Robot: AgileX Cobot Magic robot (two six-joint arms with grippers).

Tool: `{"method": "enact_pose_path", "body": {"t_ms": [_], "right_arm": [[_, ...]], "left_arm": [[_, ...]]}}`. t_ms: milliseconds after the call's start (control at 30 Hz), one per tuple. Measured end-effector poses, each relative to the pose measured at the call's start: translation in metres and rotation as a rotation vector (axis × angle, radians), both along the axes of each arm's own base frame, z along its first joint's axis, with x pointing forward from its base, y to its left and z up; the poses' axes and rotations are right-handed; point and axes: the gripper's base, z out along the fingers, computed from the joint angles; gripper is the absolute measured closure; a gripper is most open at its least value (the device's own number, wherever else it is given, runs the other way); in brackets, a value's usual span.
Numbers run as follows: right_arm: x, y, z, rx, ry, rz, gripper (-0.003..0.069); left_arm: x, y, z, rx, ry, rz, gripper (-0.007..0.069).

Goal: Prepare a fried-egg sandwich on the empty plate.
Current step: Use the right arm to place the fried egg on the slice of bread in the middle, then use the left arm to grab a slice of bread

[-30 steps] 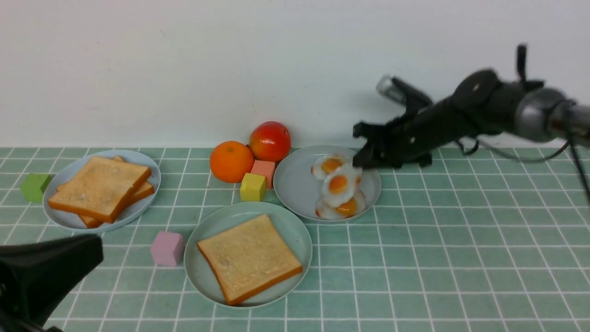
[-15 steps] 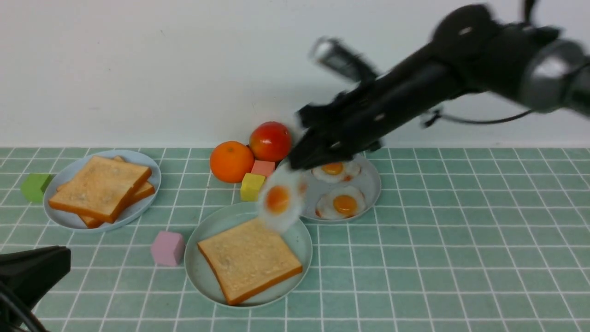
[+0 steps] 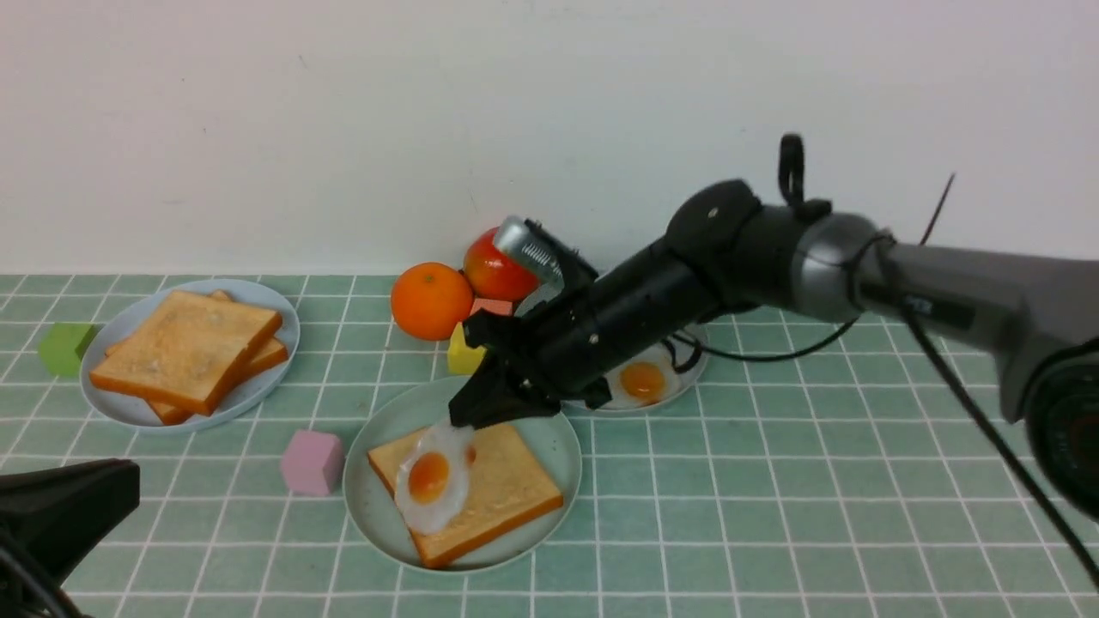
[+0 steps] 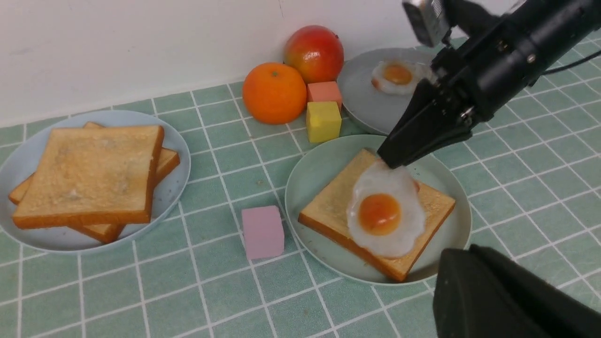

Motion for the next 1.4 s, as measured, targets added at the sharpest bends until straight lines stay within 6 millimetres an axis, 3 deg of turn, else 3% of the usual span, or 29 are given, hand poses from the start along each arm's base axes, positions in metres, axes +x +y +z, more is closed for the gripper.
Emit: {"method": "enact_pose_path", "body": {"t_ms": [267,533,733,833,1000,1033,1067,1167,1267,1300,1367,1400], "right_arm": [[0.005,-0.002,-0.008,-0.045,-0.044,-0.021,0.0566],[0.013,-0.007,-0.011,-0.108,-0.133,-0.058,0.0444],[0.016,-0.025,-0.005,-0.115,-0.105,-0.030,0.0395],[0.009,-0.043,0.023,-0.167,-0.134,0.058,0.0452],[-0.029,-0.071,0.110,-0.365,-0.284,0.152,0.0620],[-0.032,-0.071,0.118,-0.370,-0.307,0.153,0.0624],[-0.046,-0.081,0.144,-0.450,-0.370,0.134,0.0655],[-0.074,-0.095,0.188,-0.554,-0.466,0.082,0.0661],[-0.103,-0.106,0.216,-0.600,-0.529,0.043,0.0661],[-0.107,-0.108,0.220,-0.603,-0.542,0.034,0.0661],[-0.139,-0.119,0.233,-0.612,-0.575,0.022,0.0659],[-0.141,-0.120,0.231,-0.616,-0.571,0.027,0.0659]], "left_arm": [[0.000,0.000,0.000,-0.004,0.003,0.000,0.0634],[0.000,0.000,0.000,-0.004,0.003,0.000,0.0634],[0.000,0.000,0.000,-0.011,0.010,-0.001,0.0634],[-0.001,-0.002,-0.002,-0.033,0.039,-0.004,0.0630],[0.014,-0.020,-0.017,0.028,0.162,-0.002,0.0630],[0.015,-0.021,-0.017,0.032,0.168,-0.001,0.0630],[0.025,-0.030,-0.023,0.071,0.216,0.001,0.0630],[0.045,-0.051,-0.025,0.144,0.275,-0.003,0.0635],[0.074,-0.073,-0.025,0.236,0.309,-0.012,0.0638],[0.077,-0.074,-0.022,0.233,0.306,-0.007,0.0638],[0.111,-0.080,-0.020,0.279,0.341,0.023,0.0638],[0.114,-0.080,-0.020,0.281,0.345,0.026,0.0638]]}}
